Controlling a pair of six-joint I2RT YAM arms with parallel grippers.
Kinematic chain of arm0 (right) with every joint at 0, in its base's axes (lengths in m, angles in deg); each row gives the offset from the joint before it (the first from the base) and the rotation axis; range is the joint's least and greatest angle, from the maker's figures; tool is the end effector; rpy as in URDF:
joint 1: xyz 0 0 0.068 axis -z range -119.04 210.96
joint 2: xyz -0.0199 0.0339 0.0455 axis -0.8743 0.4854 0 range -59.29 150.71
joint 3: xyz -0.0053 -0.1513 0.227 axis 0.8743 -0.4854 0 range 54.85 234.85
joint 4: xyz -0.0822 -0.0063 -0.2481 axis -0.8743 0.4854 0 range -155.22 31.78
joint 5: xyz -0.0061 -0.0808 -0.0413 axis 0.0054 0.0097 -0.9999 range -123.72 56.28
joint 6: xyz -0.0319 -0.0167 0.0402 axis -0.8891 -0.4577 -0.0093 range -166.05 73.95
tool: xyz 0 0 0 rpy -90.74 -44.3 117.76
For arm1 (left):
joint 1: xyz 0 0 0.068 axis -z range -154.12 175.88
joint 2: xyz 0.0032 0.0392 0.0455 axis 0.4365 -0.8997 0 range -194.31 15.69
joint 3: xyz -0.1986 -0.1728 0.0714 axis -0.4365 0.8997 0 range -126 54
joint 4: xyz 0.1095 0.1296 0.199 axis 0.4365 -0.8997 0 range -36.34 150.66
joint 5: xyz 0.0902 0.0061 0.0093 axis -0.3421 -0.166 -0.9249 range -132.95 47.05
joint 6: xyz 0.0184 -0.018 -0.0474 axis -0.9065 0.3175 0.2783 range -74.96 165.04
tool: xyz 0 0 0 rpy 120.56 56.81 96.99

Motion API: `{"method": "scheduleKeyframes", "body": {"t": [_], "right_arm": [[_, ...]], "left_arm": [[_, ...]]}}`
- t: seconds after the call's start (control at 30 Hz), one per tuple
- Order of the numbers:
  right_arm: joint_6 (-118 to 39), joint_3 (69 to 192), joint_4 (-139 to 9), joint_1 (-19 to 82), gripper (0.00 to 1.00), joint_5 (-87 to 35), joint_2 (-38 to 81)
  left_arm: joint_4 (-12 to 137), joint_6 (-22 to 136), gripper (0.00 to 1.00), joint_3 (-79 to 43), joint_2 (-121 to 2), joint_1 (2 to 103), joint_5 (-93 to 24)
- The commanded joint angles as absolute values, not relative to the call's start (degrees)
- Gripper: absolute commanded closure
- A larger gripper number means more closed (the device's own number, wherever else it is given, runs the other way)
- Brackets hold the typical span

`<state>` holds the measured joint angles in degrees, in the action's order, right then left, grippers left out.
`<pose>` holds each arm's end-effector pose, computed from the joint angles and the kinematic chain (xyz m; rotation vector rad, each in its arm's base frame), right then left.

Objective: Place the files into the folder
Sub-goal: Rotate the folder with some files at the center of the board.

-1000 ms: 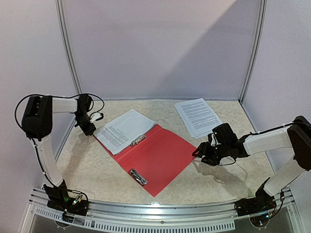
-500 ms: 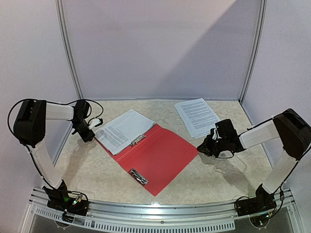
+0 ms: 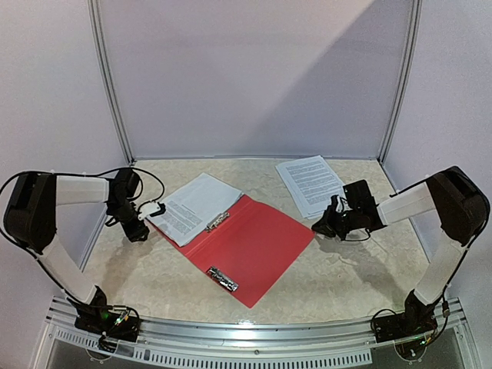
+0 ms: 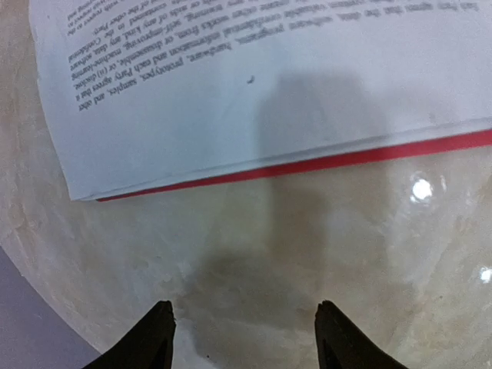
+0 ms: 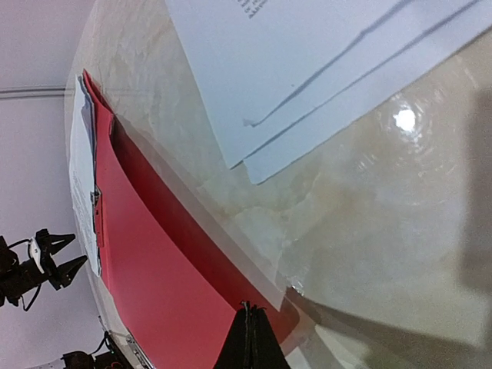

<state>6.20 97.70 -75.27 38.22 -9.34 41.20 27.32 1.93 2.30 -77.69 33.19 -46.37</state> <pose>0.2910 0.1379 0.1196 0.4519 2.5723 1.0606 0.2847 -0.0343 0.1531 1.2268 2.6326 0.1999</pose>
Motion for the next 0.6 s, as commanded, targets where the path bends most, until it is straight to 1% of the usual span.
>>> {"method": "scheduleKeyframes", "body": {"t": [0.0,0.07,0.13,0.17,0.2,0.27,0.37,0.47,0.5,0.57], "right_arm": [[-0.39,103.40,-69.20,40.20,1.00,-7.34,41.66],[-4.43,107.57,-64.23,40.87,1.00,-7.23,43.87],[-8.24,111.92,-58.13,40.92,1.00,-8.57,46.25],[-9.35,113.48,-56.01,40.89,0.97,-9.30,47.01],[-10.53,114.56,-53.47,40.88,0.93,-9.93,47.70],[-11.70,115.53,-50.80,40.92,0.81,-11.55,47.31],[-12.46,115.92,-45.53,40.86,0.71,-16.40,43.05],[-11.78,116.32,-39.47,38.43,0.69,-25.04,37.21],[-11.28,116.25,-38.26,36.34,0.68,-28.26,34.23],[-9.82,115.82,-37.13,30.38,0.67,-30.45,30.80]], "left_arm": [[22.02,-0.71,0.36,4.23,-72.57,36.37,-43.99],[20.60,-1.15,0.36,4.87,-70.50,38.52,-43.46],[19.46,-1.44,0.36,5.44,-68.47,40.64,-39.82],[19.10,-1.47,0.36,5.74,-67.56,41.58,-37.90],[18.94,-1.47,0.36,6.13,-66.60,42.57,-35.90],[19.45,-1.47,0.36,6.93,-65.03,44.92,-33.15],[22.36,-2.10,0.36,7.80,-63.62,48.92,-32.30],[27.29,-3.89,0.38,7.91,-64.76,52.02,-32.05],[29.04,-4.37,0.39,7.82,-65.89,52.94,-32.58],[34.57,-4.90,0.40,7.83,-68.70,54.65,-34.56]]}}
